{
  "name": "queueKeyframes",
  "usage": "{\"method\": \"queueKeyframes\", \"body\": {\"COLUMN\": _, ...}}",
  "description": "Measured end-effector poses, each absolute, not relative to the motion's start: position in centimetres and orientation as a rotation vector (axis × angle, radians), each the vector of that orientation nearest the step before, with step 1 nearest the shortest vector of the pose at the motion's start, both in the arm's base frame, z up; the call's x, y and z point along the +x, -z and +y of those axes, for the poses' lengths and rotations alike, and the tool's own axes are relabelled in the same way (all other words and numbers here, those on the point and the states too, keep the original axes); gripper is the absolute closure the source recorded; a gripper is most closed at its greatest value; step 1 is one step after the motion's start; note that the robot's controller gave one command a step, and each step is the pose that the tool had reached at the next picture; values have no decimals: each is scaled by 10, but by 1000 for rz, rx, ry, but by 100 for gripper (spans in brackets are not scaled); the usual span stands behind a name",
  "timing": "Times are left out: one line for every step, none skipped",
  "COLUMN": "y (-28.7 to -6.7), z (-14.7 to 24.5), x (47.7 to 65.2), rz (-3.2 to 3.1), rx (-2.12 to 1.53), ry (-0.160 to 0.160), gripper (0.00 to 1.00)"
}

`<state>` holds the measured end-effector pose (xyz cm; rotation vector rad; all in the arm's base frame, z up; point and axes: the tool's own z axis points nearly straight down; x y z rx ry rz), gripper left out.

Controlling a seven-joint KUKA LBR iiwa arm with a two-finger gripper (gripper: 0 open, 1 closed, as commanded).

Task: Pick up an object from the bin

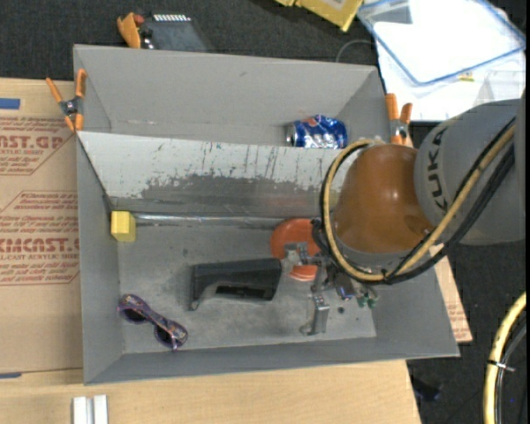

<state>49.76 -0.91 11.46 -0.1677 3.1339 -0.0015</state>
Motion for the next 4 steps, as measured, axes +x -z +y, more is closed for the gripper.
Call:
{"method": "queueKeyframes", "body": {"y": -74, "z": 7, "x": 537, "rz": 3111, "rx": -367, "ry": 5, "gripper": 0}}
{"method": "queueKeyframes", "body": {"y": -92, "z": 26, "x": 530, "rz": 3128, "rx": -352, "ry": 7, "gripper": 0}}
{"method": "queueKeyframes", "body": {"y": -121, "z": 46, "x": 536, "rz": 3105, "rx": -416, "ry": 5, "gripper": 0}}
{"method": "queueKeyframes", "body": {"y": -98, "z": 94, "x": 543, "rz": 3118, "rx": -331, "ry": 3, "gripper": 0}}
